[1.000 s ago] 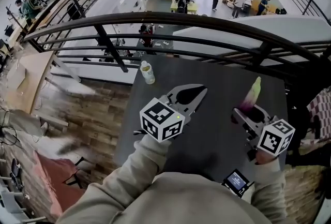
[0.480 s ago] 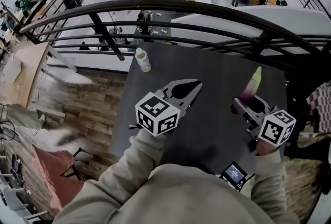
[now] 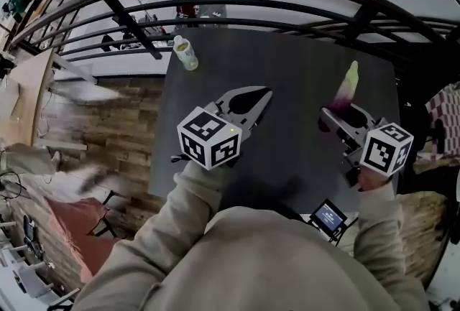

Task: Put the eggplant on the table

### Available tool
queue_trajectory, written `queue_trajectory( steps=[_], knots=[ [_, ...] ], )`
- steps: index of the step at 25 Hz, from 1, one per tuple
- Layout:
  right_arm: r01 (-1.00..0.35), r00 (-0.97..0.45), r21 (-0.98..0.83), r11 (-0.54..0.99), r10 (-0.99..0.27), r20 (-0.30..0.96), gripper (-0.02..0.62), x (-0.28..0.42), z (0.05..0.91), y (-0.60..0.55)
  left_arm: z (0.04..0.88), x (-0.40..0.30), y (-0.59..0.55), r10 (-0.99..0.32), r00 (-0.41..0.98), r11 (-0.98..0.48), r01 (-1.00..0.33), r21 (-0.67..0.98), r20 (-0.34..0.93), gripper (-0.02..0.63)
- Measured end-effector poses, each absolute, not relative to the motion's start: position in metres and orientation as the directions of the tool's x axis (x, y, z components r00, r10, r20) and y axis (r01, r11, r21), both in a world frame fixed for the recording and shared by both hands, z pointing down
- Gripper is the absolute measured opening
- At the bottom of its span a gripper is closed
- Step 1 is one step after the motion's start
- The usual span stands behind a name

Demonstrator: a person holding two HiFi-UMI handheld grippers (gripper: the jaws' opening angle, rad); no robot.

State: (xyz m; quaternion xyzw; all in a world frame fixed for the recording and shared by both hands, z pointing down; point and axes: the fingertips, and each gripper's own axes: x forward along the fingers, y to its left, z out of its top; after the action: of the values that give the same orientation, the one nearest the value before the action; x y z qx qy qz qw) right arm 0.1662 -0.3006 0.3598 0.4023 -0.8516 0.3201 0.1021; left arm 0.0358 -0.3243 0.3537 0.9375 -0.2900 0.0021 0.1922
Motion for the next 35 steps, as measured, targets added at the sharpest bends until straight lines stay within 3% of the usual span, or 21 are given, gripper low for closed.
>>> queue_trajectory(
  steps=[12, 35],
  knots=[
    [-0.761, -0.647, -0.49, 0.425, -0.548, 0.529, 0.241, 0.16, 0.408, -0.277, 0.412, 0.04, -0.302, -0.506, 0.844, -0.717, -0.526, 0.458, 0.176, 0.0],
    [-0.74, -0.67, -0.576, 0.347, -0.453, 0.588, 0.241, 0.148, 0.496, -0.271, 0.473, 0.041, -0.291, -0.449, 0.844, -0.673, -0.535, 0.511, 0.293, 0.0]
  ],
)
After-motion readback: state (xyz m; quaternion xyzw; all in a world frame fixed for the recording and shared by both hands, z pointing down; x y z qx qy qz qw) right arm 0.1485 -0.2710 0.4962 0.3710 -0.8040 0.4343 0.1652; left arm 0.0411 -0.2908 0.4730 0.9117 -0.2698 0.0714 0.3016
